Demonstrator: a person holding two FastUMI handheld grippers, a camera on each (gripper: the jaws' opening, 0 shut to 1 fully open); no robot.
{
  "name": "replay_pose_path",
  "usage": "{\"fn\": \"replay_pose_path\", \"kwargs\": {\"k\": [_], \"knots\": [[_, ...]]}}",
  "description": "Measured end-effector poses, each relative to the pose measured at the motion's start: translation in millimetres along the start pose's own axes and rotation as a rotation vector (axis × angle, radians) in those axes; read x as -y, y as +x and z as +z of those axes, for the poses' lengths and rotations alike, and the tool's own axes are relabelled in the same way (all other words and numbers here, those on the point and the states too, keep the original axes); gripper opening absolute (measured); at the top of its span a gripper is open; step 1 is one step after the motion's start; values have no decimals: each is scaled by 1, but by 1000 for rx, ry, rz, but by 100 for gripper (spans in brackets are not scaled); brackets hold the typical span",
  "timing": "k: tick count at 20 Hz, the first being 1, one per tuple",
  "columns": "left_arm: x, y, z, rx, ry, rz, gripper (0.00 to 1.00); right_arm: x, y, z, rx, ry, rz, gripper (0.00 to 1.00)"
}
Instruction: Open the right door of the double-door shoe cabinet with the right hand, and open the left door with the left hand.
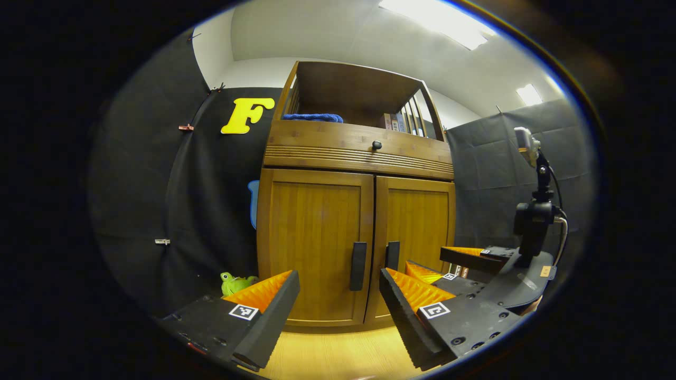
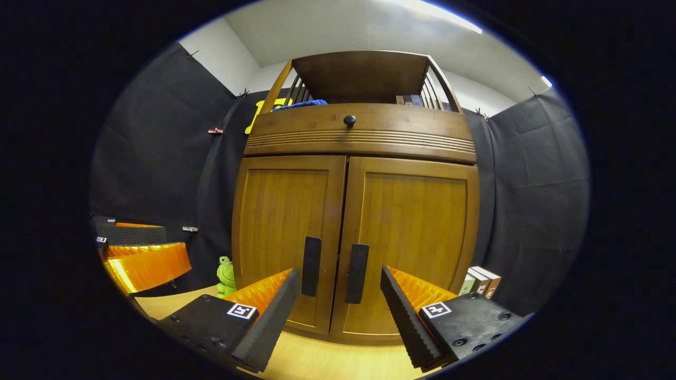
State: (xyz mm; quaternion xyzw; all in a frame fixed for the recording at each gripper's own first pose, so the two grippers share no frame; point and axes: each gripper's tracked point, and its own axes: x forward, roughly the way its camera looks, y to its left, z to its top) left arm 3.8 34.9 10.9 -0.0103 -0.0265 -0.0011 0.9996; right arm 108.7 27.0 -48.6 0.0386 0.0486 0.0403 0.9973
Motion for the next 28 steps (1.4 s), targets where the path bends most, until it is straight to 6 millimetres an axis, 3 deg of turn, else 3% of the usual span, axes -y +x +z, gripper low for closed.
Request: {"fn": "replay_pose_path", "kwargs": {"k": [2,6,10,12,14,16,18,21,22,23,26,28], "knots": [[-3,5,-3,2,0,8,95,-2,23,-2,14,-4,10,97],[-4,8,-7,4,11,0,95,11,64,-12,42,-41,-54,96],[-6,15,-8,3,-6,-18,95,29,96,-36,-11,-11,-105,94],[-7,17,-9,5,-13,-25,95,34,112,-47,-51,-1,-108,89],[-9,19,-10,2,-16,-26,95,39,122,-50,-57,-5,-118,86],[-10,20,-12,-4,-16,-34,95,48,130,-51,-47,-8,-148,84],[-11,23,-12,-6,-12,-37,95,46,137,-57,-66,11,-141,72],[-13,26,-13,-4,3,-25,95,40,144,-60,-86,30,-108,62],[-14,27,-14,-3,12,-26,95,42,137,-59,-85,31,-120,54],[-15,29,-16,-9,23,-25,95,42,145,-62,-84,33,-123,46],[-15,30,-27,-30,53,-25,95,42,143,-62,-85,25,-115,26],[-13,31,-29,-42,66,-30,95,41,136,-62,-93,8,-100,30]]}}
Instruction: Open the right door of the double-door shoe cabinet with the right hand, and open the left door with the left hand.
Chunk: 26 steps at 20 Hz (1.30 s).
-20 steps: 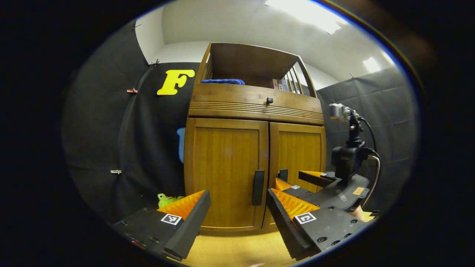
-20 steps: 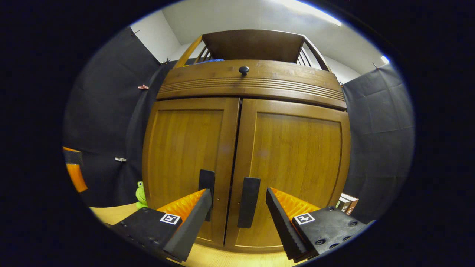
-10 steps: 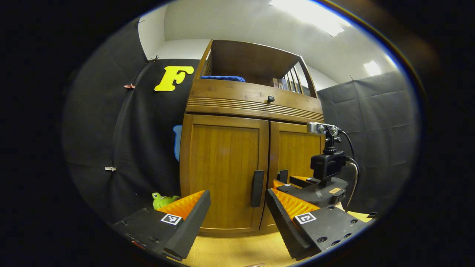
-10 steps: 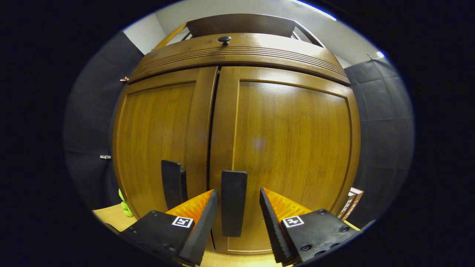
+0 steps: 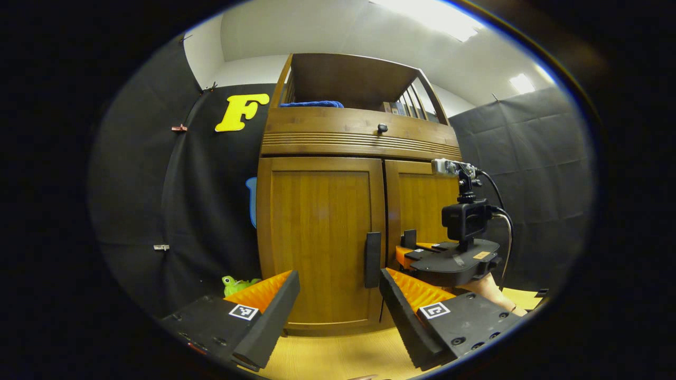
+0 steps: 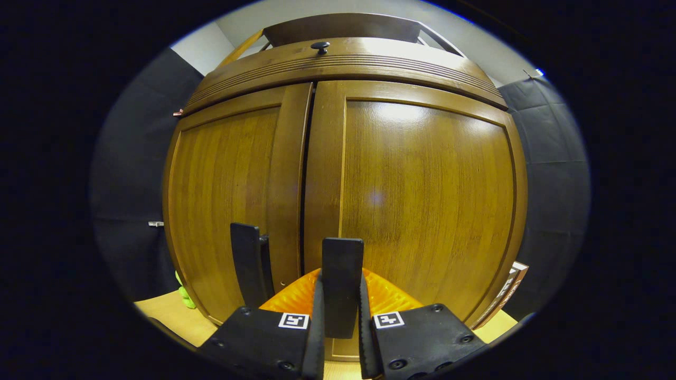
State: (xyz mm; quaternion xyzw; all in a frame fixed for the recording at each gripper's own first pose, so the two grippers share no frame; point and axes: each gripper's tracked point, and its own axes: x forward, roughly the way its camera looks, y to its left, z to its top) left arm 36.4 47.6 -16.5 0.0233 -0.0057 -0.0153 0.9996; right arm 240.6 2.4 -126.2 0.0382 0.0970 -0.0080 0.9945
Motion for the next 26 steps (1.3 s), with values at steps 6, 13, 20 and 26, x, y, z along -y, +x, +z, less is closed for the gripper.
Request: {"fn": "replay_pose_path", "kwargs": {"k": [6,13,20,26], "knots": [[20,-6,7,26,9,-24,95,7,-58,3,-4,-6,85,26],[41,-19,21,64,6,-34,95,30,-122,6,-22,-24,112,30],[68,-29,22,77,5,-66,94,66,-170,8,-31,-20,88,29],[94,-31,23,88,1,-99,95,107,-205,9,-38,-36,30,29]]}}
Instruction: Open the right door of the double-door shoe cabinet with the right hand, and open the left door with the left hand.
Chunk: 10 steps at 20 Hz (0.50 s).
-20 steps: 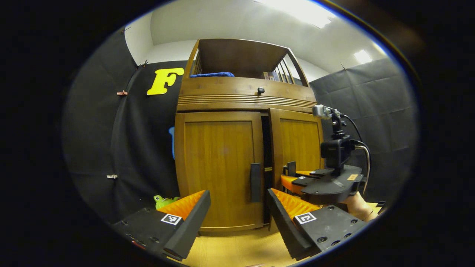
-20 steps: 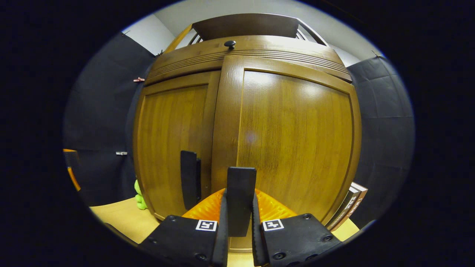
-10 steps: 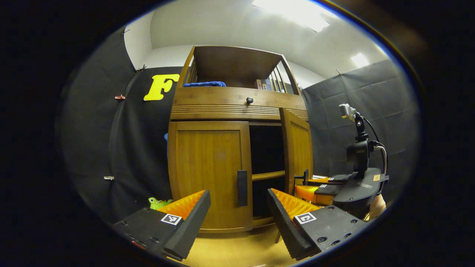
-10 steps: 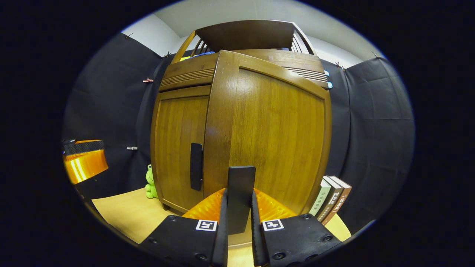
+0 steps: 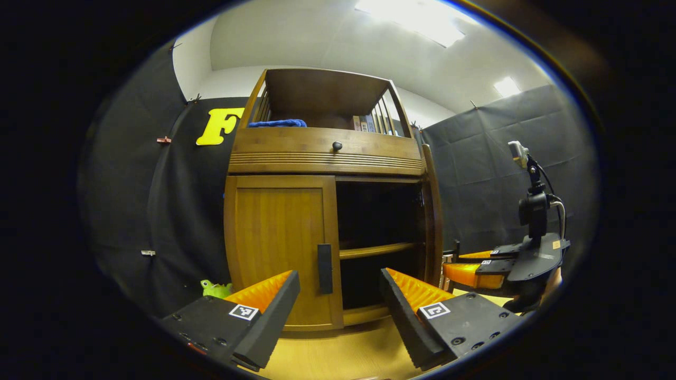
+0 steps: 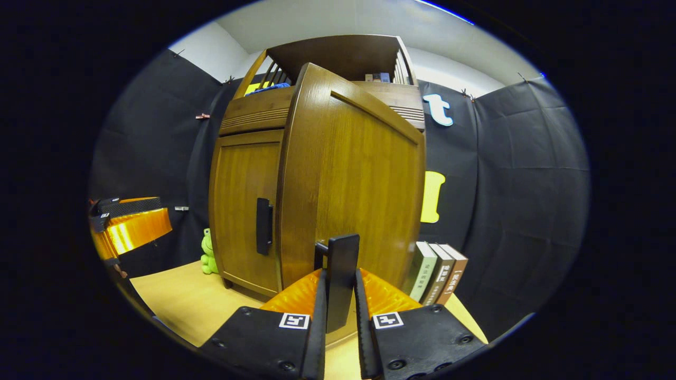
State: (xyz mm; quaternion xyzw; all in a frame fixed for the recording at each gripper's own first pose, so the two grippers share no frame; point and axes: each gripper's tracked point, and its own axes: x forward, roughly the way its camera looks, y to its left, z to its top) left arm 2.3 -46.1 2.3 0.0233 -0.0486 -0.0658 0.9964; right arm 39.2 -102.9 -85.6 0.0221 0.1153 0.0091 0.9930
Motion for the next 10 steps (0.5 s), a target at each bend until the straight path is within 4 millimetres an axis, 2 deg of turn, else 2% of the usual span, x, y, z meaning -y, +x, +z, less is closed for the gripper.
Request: {"fn": "replay_pose_path", "kwargs": {"k": [2,5,6,10], "knots": [[10,0,-1,1,4,-17,95,14,-9,0,-2,0,-29,24],[18,1,-4,-7,10,-23,95,28,-19,-4,-6,-9,-51,24],[21,3,-7,-12,10,-25,95,33,-23,-5,-8,-12,-54,28],[28,7,-9,-22,-3,-28,95,51,-34,-3,-2,2,-75,23]]}}
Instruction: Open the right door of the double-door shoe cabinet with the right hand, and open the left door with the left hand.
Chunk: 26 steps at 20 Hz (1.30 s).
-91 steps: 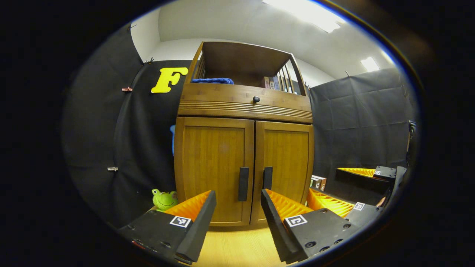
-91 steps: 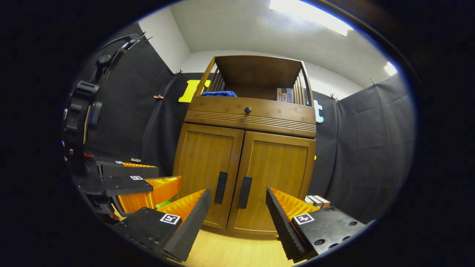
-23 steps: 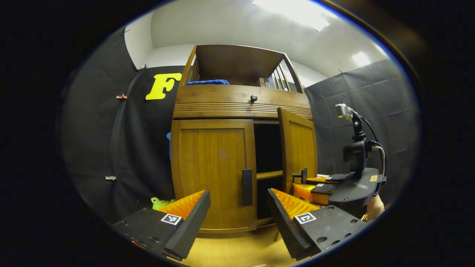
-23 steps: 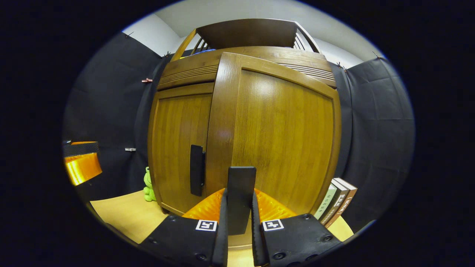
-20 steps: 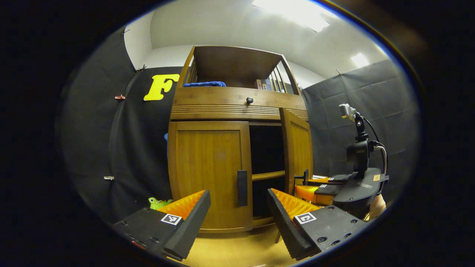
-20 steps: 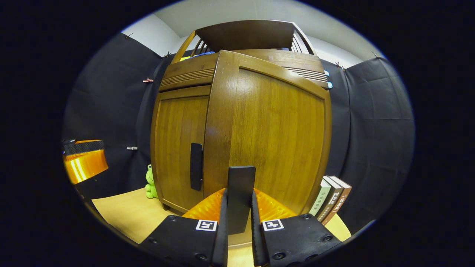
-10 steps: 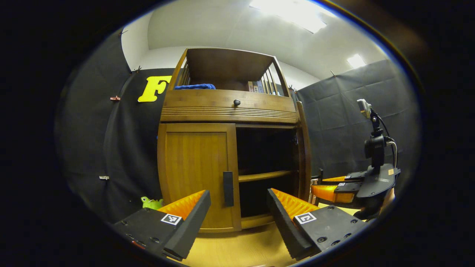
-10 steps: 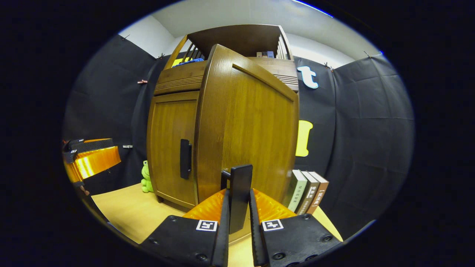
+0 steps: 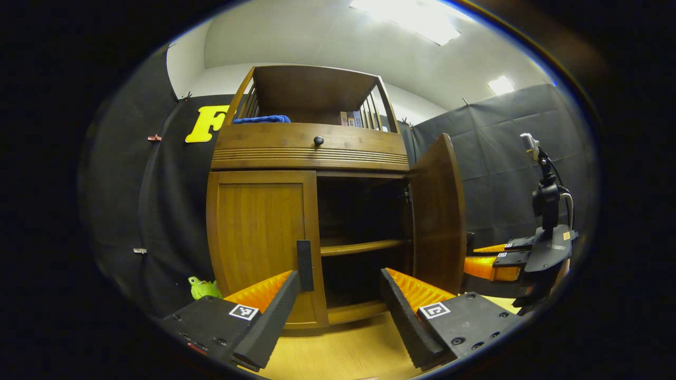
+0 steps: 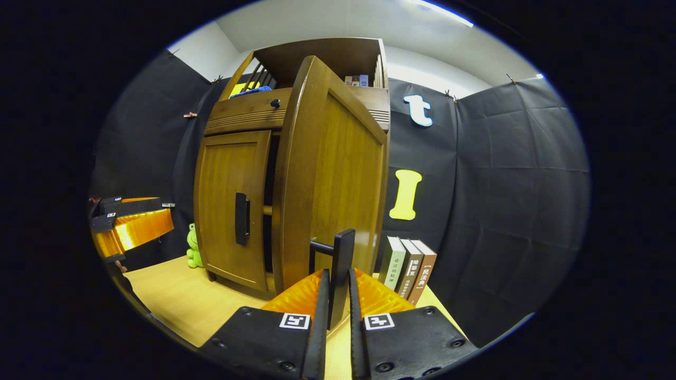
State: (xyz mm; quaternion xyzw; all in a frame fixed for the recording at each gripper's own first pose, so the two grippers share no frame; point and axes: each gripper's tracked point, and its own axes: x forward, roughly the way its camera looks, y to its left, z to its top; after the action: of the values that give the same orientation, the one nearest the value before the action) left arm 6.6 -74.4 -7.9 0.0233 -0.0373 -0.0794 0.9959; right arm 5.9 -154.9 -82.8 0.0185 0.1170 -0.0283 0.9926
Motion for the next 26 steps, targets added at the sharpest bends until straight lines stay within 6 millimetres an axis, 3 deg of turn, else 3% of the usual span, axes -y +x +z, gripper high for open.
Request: {"fn": "replay_pose_path", "kwargs": {"k": [4,6,7,10,13,16,18,21,26], "knots": [[1,7,-2,-3,-13,22,94,25,-8,-1,-8,-12,-54,24],[-5,11,-7,-16,-20,62,95,38,-12,-2,-10,-9,-76,14],[-6,14,-7,-20,-24,71,95,43,-15,-1,-10,-6,-84,21],[-3,22,-11,-27,-40,78,96,64,-20,0,-2,-18,-134,18],[1,25,-12,-28,-61,74,95,81,-27,5,17,-29,-174,21],[-1,31,-10,-19,-85,78,95,100,-38,14,40,-41,-227,14],[-2,38,-12,-19,-93,86,95,114,-49,20,67,-68,-278,18],[-8,47,-21,-40,-77,102,94,99,-62,29,97,-34,-244,18],[-25,65,-30,-45,-54,146,95,55,-76,42,155,-33,-132,24]]}}
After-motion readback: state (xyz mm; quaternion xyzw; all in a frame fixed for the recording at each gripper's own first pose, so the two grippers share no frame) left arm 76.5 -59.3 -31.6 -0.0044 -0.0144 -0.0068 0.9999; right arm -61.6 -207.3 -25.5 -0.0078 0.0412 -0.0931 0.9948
